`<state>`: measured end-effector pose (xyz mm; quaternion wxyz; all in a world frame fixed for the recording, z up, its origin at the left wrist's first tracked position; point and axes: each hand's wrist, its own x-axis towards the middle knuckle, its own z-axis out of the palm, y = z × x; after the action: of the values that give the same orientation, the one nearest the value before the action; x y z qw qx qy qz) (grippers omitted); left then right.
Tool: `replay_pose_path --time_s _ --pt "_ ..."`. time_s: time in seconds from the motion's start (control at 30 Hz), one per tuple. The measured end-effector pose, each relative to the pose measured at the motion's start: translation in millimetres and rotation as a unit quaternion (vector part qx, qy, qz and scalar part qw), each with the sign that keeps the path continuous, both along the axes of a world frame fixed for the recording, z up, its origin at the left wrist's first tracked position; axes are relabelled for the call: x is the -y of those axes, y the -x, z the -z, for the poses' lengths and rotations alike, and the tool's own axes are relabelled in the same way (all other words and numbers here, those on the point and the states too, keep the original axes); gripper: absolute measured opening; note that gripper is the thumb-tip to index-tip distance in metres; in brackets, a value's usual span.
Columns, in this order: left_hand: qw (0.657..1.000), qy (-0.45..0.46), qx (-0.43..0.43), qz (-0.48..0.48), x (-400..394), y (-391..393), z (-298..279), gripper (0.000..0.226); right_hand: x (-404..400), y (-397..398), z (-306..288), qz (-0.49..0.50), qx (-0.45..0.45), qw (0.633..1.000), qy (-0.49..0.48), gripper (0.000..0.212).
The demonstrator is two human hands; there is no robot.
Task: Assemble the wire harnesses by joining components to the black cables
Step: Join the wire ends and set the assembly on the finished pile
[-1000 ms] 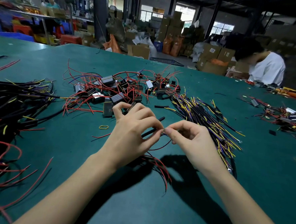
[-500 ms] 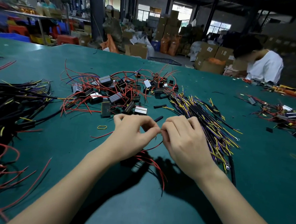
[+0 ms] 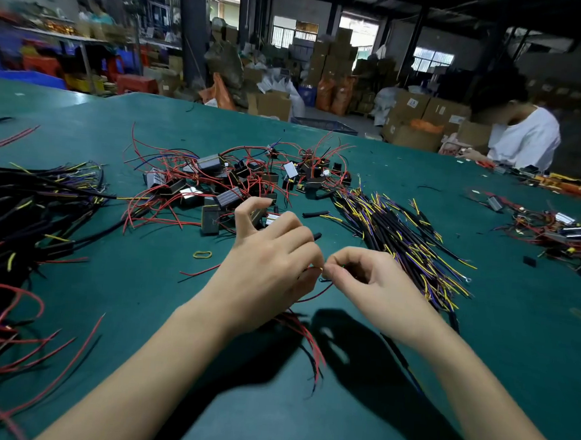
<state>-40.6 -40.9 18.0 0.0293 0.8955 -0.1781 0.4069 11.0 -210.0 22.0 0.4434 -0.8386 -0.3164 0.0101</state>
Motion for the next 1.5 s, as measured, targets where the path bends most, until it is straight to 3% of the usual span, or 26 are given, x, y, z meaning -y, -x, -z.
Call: replay_pose_path --time_s 0.13,0.23,0.3,0.4,0.53,0.6,0.7,0.8,0.93,1.1,1.23,1.37,1.43,1.5 --pt "1.000 0.001 0.028 0.001 2.4 0.6 -0.2 0.022 1.2 -0.1 -4.0 -0.029 -0.096 0.994 -0.049 0.018" --pt "1.000 0.001 0.015 -0.012 3.5 0.3 0.4 0.022 2.1 -1.5 0.2 -0.010 -0.092 0.995 -0.039 0.018" --pt "1.000 -0.004 -0.009 -0.020 3.6 0.2 1.0 0.022 1.4 -1.0 2.6 0.013 -0.034 0.999 -0.019 0.016" --pt "0.999 0.003 -0.045 -0.027 3.1 0.5 -0.6 0.018 -0.8 3.1 2.2 0.028 0.152 0.988 0.026 0.014" --pt "0.991 0.066 -0.110 -0.030 3.5 2.5 -2.6 0.014 -3.3 7.5 6.5 0.040 0.395 0.904 0.158 0.009" --pt "0.981 0.126 -0.143 -0.022 2.7 1.7 -1.9 0.014 -5.7 6.3 10.0 0.040 0.449 0.871 0.196 0.003" --pt "0.967 0.191 -0.167 -0.010 -0.8 -0.1 0.1 0.012 -12.1 6.0 14.9 0.067 0.463 0.866 0.174 0.006" --pt "0.977 0.156 -0.138 -0.030 -2.4 -0.1 2.1 0.013 -17.4 7.7 18.5 0.095 0.389 0.908 0.120 0.008" --pt "0.991 0.101 -0.081 -0.033 -1.7 -0.7 4.6 0.019 -14.3 3.6 19.5 0.078 0.160 0.984 -0.002 0.008" --pt "0.997 0.074 -0.012 -0.003 -1.8 -3.5 7.1 0.009 -7.2 -2.1 13.2 0.050 -0.073 0.988 -0.130 0.010" --pt "0.997 0.071 -0.009 0.006 -3.3 -4.4 6.7 0.008 -8.8 -0.9 13.9 0.038 -0.134 0.971 -0.193 0.007" --pt "0.992 0.109 -0.066 0.014 -5.2 -3.9 9.2 0.012 -11.5 2.7 14.3 0.044 -0.004 0.983 -0.177 0.013" --pt "0.980 0.170 -0.097 0.024 -3.5 -4.4 11.5 0.012 -9.8 3.5 14.7 0.054 0.167 0.979 -0.105 0.011" --pt "0.962 0.241 -0.121 0.039 -1.4 -6.0 14.6 0.012 -9.0 3.2 15.9 0.054 0.312 0.948 -0.027 0.006"
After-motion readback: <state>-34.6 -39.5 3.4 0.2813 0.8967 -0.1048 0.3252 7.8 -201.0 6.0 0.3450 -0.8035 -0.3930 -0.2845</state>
